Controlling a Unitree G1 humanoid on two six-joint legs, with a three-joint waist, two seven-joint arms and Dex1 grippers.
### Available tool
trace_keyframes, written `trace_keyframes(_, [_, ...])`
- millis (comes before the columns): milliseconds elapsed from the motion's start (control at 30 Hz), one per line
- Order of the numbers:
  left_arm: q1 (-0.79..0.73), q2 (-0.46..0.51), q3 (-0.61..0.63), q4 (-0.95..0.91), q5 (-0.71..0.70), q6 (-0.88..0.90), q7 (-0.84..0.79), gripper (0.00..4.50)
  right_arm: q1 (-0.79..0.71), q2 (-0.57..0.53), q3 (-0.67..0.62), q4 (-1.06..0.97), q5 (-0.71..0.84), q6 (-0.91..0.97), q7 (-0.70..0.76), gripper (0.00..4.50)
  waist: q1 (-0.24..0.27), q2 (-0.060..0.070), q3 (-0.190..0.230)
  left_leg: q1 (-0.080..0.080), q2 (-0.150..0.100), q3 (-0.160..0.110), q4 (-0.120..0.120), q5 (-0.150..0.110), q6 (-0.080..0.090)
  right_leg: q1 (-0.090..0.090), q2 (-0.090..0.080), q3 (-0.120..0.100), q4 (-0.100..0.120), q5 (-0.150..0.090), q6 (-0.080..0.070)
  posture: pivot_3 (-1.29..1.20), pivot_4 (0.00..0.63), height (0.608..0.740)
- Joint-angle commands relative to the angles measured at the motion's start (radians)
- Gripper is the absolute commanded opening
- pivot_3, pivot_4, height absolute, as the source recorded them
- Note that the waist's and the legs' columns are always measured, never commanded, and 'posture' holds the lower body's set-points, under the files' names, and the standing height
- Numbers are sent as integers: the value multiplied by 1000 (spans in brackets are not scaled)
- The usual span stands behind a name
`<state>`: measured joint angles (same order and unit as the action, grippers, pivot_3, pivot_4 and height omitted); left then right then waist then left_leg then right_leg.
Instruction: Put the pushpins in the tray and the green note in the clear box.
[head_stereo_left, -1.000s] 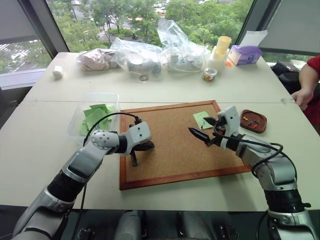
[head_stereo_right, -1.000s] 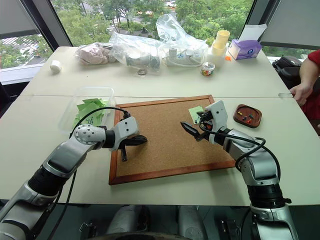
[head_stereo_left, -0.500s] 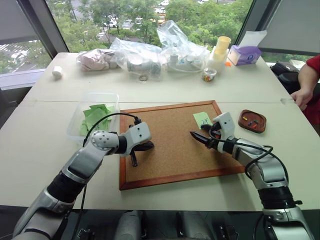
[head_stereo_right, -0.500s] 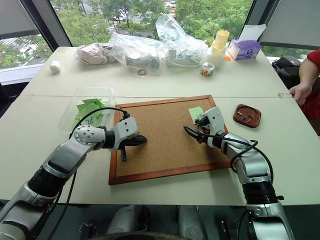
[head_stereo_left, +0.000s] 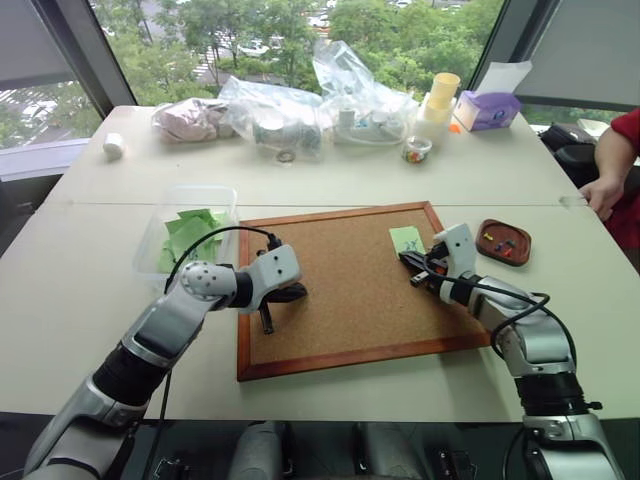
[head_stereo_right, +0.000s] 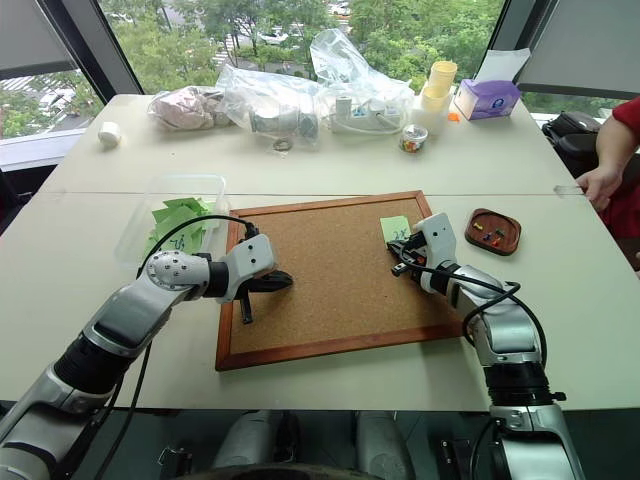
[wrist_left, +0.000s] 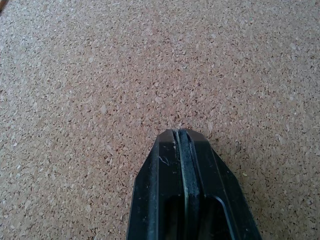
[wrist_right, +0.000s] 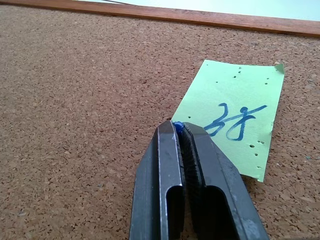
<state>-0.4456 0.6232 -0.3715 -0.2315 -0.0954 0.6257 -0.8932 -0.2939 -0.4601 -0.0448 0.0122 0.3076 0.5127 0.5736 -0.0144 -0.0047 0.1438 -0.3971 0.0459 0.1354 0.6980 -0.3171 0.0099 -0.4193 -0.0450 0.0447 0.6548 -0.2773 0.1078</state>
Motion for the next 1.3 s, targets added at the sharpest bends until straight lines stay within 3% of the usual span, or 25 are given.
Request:
trace_keyframes(33, [13, 8, -38, 33, 30, 18, -8, 0, -12, 14, -8, -51, 17, -19, 10, 43, 0, 0, 0, 0, 0, 0, 0, 0, 0, 0, 0, 0, 0, 0, 0, 0, 150, 728])
trace_keyframes(633, [4, -26, -9, 53, -3, 19, -16, 0, -30, -6, -57, -213, 48, 31, -15, 43, 2, 0, 0, 0, 0, 0, 0, 0, 0, 0, 0, 0, 0, 0, 0, 0, 150, 728])
trace_keyframes(733, [-29, -89, 102, 46, -111, 95, -10, 989, -38, -17, -57, -237, 48, 43, -9, 0, 5, 0, 0, 0, -1, 0, 0, 0, 0, 0, -1, 0, 0, 0, 0, 0, 150, 728])
trace_keyframes(867, [-78, -131, 212, 50, -214, 179, -3, 2917, -42, -35, -57, -258, 46, 52, 6, 0, 2, -1, 1, -7, -1, -1, 1, 0, 0, -5, -1, -1, 0, 0, 0, 0, 150, 728])
trace_keyframes(967, [-159, -207, 371, 82, -377, 317, 31, 4415, -56, -82, -57, -286, 52, 62, 43, 0, 1, -1, 1, -10, 0, -1, 1, 0, 0, -8, 0, -1, 0, 0, 0, 0, 150, 728])
trace_keyframes(1167, [-241, -426, 538, 156, -567, 556, 203, 4479, -75, -144, -49, -321, 55, 69, 90, 0, 2, -2, 2, -10, -1, -2, 1, 0, 0, -8, -1, -1, -1, 0, 1, 0, 150, 728])
trace_keyframes(1300, [-361, -629, 748, 367, -689, 632, 400, 4479, -107, -175, -44, -347, 59, 78, 115, 0, 3, -4, 3, -10, -1, -3, 2, 0, 0, -8, -1, -2, -1, 0, 1, 0, 150, 728])
